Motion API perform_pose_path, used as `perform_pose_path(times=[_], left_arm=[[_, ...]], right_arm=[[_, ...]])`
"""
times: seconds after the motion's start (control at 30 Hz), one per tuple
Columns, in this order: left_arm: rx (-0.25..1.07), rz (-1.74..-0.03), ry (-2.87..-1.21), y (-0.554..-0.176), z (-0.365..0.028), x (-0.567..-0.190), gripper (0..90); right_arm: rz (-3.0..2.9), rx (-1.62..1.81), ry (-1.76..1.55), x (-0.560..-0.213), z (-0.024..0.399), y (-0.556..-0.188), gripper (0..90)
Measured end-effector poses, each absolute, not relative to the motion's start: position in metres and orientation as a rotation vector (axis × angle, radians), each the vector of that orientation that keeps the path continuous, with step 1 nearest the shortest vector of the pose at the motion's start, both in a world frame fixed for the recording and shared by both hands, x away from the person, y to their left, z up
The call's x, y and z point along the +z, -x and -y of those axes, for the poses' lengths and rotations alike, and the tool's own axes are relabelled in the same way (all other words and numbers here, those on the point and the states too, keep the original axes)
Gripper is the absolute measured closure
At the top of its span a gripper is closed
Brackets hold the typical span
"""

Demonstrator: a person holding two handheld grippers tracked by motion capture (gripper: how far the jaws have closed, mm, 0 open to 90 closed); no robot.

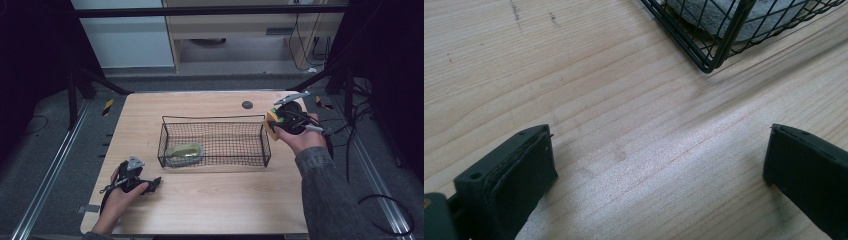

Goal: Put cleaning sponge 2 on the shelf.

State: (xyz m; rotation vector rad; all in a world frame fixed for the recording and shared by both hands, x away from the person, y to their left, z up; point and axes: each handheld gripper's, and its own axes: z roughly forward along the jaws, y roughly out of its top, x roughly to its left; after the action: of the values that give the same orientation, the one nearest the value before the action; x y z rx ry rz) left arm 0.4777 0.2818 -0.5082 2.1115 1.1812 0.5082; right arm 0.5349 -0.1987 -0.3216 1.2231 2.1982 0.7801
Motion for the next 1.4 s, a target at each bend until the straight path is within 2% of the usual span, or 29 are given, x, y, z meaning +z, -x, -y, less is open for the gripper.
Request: perform_pose_path(times=[0.33,0.53,1.4], left_arm=[[0.509,-1.173,-2.103,-0.477,-0.283,-0.509,0.0],[0.506,-1.164,-2.111,-0.477,-0.283,-0.509,0.0],[0.499,-1.147,-2.118,-0.478,-0.284,-0.509,0.0]], right_arm=[[-2.242,0.762,-1.137,-0.324,0.173,-0.543,64.0],[-2.218,0.803,-1.136,-0.322,0.171,-0.55,64.1],[-2.315,0.757,-1.156,-0.372,0.163,-0.577,64.1]])
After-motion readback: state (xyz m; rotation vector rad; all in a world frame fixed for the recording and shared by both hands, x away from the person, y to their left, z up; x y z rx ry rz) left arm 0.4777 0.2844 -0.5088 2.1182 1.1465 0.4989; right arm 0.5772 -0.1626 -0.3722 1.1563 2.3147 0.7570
